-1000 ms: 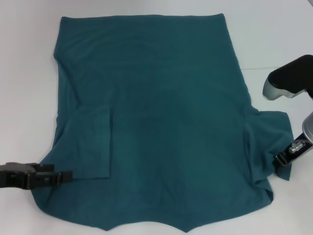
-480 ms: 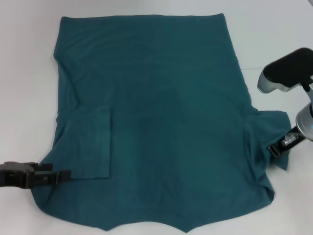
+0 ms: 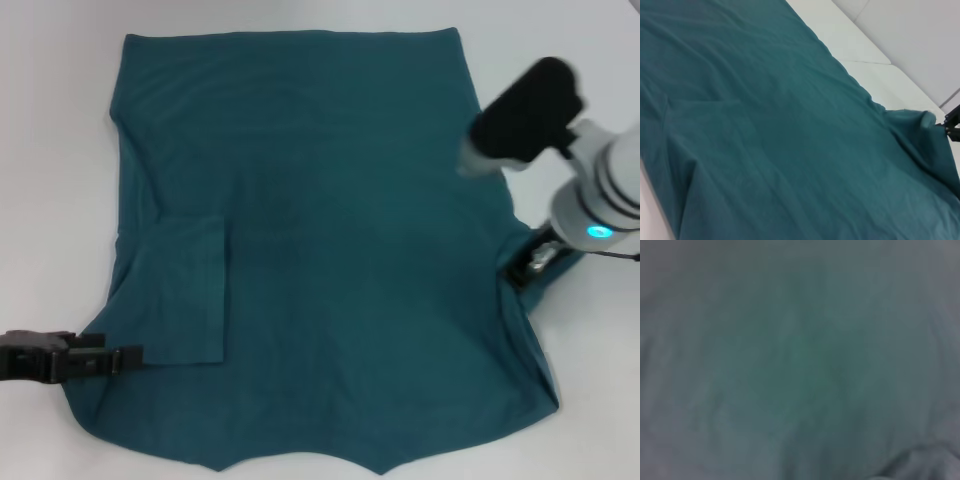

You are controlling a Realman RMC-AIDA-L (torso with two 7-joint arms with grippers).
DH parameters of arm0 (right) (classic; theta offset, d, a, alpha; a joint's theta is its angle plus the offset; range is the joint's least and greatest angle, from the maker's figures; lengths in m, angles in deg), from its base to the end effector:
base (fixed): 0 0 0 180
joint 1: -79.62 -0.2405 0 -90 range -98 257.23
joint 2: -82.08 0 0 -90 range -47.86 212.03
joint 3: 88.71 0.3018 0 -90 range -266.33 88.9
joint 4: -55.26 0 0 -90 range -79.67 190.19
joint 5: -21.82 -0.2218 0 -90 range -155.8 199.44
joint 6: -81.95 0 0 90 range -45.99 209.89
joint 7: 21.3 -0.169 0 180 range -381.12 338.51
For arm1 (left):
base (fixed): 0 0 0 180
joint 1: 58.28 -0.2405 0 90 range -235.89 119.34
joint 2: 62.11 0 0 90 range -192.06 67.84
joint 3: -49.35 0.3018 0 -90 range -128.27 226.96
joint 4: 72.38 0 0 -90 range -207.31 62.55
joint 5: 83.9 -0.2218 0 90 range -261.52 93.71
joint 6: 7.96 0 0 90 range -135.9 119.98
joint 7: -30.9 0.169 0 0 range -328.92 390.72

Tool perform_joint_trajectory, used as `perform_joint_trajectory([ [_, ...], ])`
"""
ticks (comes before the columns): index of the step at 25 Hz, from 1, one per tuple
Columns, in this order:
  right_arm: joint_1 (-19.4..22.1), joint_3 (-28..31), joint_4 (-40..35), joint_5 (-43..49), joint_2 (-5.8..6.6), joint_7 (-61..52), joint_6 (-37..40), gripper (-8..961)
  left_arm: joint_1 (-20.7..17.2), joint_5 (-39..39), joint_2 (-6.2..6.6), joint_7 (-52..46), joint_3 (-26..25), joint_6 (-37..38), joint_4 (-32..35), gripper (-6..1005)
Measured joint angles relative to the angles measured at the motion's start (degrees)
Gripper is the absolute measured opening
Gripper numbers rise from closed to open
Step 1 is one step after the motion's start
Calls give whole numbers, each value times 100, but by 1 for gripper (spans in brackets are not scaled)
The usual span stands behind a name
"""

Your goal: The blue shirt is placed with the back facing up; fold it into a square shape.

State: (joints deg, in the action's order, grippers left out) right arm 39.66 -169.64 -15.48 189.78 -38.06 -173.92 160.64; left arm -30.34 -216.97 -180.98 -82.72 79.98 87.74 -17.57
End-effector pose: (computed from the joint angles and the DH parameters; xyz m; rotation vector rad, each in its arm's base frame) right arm 0.2332 0.4437 -0.0341 -2.2860 0.7867 -0.6598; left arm -0.3343 0.3554 0.0140 -2.5135 -1.3156 -0.4176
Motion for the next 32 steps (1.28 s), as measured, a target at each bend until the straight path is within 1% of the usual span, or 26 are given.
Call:
perform_joint_trajectory([
  [2, -108, -298, -11, 1, -16, 37, 7, 1, -11, 0, 1, -43, -15, 28, 10, 844],
  [6, -275, -660, -14, 4, -57, 223, 89, 1, -51, 0, 1, -126, -22, 46, 31, 844],
  [14, -395, -1103, -8, -9, -87, 575, 506, 19, -99, 0, -13, -125, -41, 10, 25, 846],
  [17, -410, -1148, -4, -192, -95, 616, 625, 27, -99, 0, -20, -99, -36, -13, 9, 846],
  [22, -423, -1031, -52, -741, -72, 731, 653, 42, -98, 0, -23, -50, -31, -17, 6, 845],
  [27, -400, -1001, -61, -775, -61, 759, 614, 279, -116, 0, -23, -41, -31, -18, 3, 845],
  [32, -372, -915, -63, -553, -54, 708, 553, 460, -127, 0, -30, -28, -30, -30, -3, 844],
])
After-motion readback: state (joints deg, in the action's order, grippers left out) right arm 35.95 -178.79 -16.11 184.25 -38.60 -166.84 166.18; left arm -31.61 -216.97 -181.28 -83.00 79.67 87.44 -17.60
